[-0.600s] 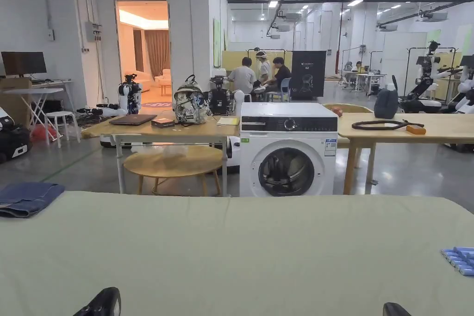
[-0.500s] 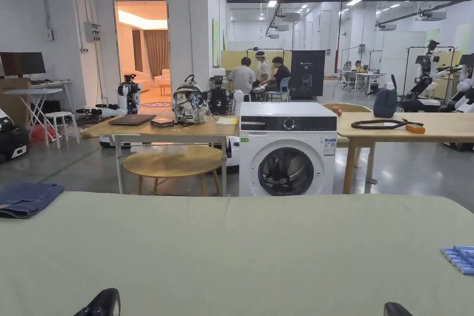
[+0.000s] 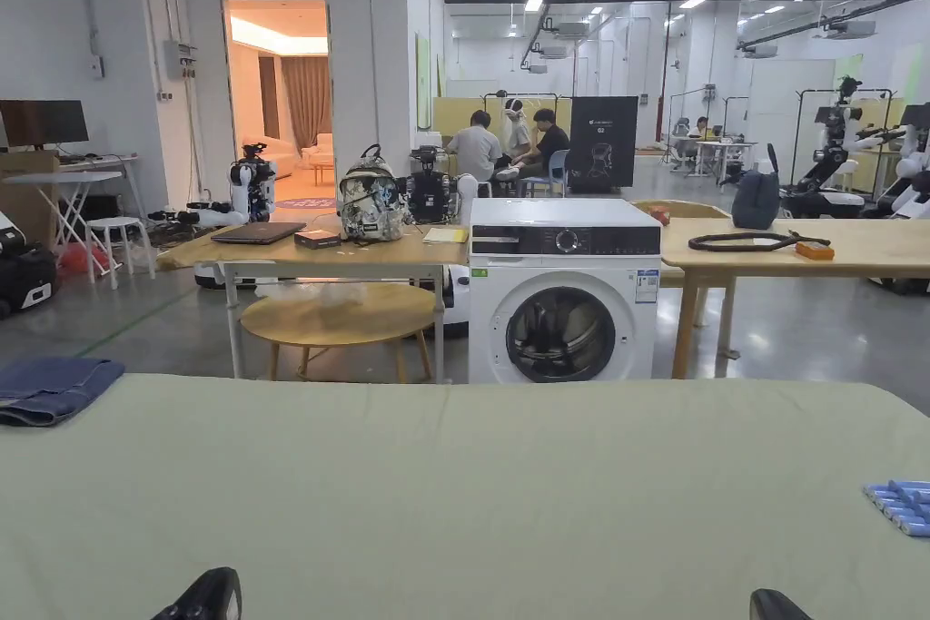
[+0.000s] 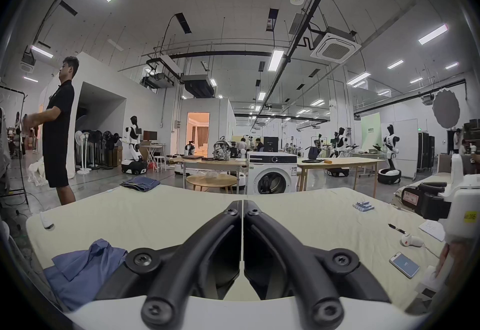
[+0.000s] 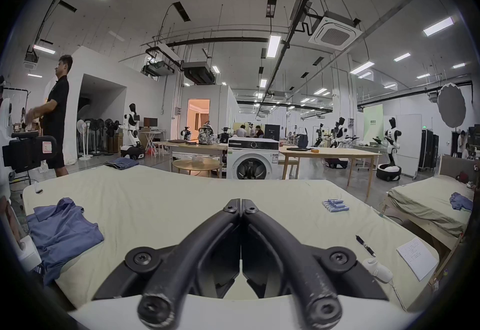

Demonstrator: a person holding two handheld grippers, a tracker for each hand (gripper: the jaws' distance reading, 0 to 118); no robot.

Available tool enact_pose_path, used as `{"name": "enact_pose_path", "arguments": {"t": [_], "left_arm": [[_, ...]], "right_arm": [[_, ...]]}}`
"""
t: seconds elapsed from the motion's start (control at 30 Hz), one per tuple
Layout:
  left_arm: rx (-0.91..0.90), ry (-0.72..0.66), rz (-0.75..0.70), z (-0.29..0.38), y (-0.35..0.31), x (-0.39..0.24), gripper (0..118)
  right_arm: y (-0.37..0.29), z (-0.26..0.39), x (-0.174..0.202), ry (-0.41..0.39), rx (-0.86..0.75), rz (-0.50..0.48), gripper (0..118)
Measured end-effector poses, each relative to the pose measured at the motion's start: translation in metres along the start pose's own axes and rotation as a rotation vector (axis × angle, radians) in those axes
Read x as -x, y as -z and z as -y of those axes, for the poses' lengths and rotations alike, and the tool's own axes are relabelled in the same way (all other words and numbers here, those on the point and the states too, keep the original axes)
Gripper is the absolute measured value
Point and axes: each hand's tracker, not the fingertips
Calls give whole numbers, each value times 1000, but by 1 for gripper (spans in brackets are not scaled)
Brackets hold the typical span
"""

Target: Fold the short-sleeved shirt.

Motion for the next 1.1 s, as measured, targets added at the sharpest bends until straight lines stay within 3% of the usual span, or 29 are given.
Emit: {"name": "enact_pose_path", "arguments": {"t": [1.1], "left_arm": [[21,-10,9,4,4,0,0]], "right_arm": [[1,0,0,-8,9,7,0]]}}
